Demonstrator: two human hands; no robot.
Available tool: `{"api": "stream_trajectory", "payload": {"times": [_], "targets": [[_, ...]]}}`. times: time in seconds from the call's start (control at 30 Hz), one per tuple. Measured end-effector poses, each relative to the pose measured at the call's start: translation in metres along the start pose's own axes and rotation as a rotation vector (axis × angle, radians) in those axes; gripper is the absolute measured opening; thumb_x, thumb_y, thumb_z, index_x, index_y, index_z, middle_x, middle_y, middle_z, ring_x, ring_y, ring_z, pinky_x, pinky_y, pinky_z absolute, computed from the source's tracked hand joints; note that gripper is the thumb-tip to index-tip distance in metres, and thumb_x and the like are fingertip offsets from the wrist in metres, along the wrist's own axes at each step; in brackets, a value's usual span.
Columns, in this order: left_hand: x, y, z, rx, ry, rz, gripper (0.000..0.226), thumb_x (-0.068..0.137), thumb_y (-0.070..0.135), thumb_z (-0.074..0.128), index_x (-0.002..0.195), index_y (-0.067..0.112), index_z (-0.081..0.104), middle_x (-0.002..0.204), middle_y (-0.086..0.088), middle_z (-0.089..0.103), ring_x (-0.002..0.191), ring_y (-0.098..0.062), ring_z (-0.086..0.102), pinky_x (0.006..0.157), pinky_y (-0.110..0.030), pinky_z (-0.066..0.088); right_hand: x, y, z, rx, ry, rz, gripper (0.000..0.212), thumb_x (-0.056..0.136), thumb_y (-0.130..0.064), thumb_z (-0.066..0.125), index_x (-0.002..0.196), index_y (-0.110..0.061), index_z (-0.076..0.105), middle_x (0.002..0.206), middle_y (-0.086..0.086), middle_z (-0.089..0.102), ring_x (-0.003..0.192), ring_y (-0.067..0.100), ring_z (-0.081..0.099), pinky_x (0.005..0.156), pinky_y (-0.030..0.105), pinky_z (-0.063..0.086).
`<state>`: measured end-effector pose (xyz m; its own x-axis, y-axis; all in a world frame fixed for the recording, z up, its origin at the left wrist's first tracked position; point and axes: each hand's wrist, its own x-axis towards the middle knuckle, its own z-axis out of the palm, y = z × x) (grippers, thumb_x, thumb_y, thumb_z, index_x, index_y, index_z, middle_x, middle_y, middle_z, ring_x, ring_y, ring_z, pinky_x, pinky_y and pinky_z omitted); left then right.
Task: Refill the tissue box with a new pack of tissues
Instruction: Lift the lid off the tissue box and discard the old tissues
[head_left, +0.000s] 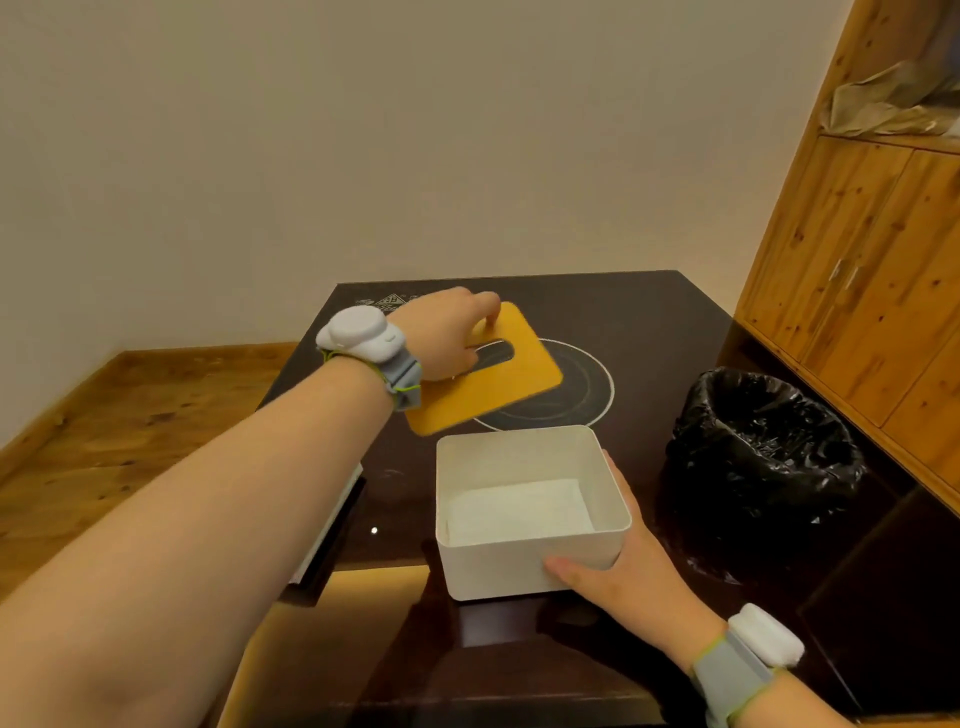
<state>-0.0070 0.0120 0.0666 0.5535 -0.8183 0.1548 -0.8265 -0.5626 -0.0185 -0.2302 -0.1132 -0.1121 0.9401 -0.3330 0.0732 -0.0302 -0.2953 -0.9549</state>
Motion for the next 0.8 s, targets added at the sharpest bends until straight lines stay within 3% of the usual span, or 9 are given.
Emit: {"api": "stream_trajectory", "payload": {"times": [0.13,0.27,0.4,0.57,0.63,0.8], "targets": [[0.0,-0.024,0.027,-0.025,-0.083,-0.104,0.04,0.085,0.017,0.057,0.123,0.012,0.046,0.11,-0.018,0.055,0.091,-0.035,0.055,0.069,-0.036,0.039,-0.001,0.0,0.0,0.003,0.011,0.003,0.115,0.064,-0.039,0.087,0.147,-0.055,0.009,0.141,-0.033,0.043,0.132,-0.008,0.042,0.107,0.021,0.041],[0.001,-0.042,0.067,-0.116,-0.134,-0.268,0.04,0.085,0.02,0.059,0.122,0.015,0.046,0.113,-0.018,0.059,0.101,-0.038,0.058,0.08,-0.041,0.048,-0.001,0.001,0.0,0.009,0.008,0.02,0.114,0.064,-0.037,0.088,0.145,-0.058,0.01,0.138,-0.033,0.046,0.128,-0.01,0.045,0.096,0.011,0.045],[0.006,-0.054,0.096,-0.271,-0.139,-0.452,0.035,0.087,0.024,0.06,0.119,0.012,0.049,0.115,-0.017,0.061,0.096,-0.036,0.06,0.078,-0.04,0.048,-0.001,0.0,0.0,0.022,0.014,0.029,0.11,0.065,-0.032,0.088,0.139,-0.064,0.013,0.131,-0.038,0.049,0.123,-0.012,0.048,0.087,0.005,0.046],[0.009,-0.06,0.114,-0.337,-0.141,-0.634,0.032,0.086,0.021,0.063,0.11,0.004,0.054,0.094,-0.011,0.054,0.08,-0.028,0.051,0.067,-0.034,0.039,0.0,-0.002,0.0,0.009,0.014,0.02,0.113,0.064,-0.035,0.088,0.145,-0.056,0.012,0.135,-0.035,0.048,0.127,-0.009,0.046,0.101,0.019,0.045],[0.008,-0.063,0.123,-0.314,-0.168,-0.674,0.031,0.085,0.021,0.063,0.109,0.003,0.053,0.091,-0.012,0.054,0.076,-0.028,0.051,0.064,-0.034,0.039,-0.001,-0.003,0.0,0.0,0.016,0.014,0.112,0.064,-0.036,0.087,0.142,-0.061,0.011,0.134,-0.038,0.046,0.127,-0.011,0.045,0.099,0.017,0.045],[0.006,-0.063,0.144,-0.234,-0.181,-0.728,0.031,0.085,0.013,0.059,0.113,0.001,0.052,0.113,-0.02,0.054,0.058,-0.02,0.037,0.068,-0.035,0.041,0.0,-0.003,0.0,-0.011,0.015,0.003,0.108,0.066,-0.033,0.087,0.141,-0.062,0.014,0.136,-0.035,0.048,0.128,-0.009,0.046,0.102,0.021,0.045]]}}
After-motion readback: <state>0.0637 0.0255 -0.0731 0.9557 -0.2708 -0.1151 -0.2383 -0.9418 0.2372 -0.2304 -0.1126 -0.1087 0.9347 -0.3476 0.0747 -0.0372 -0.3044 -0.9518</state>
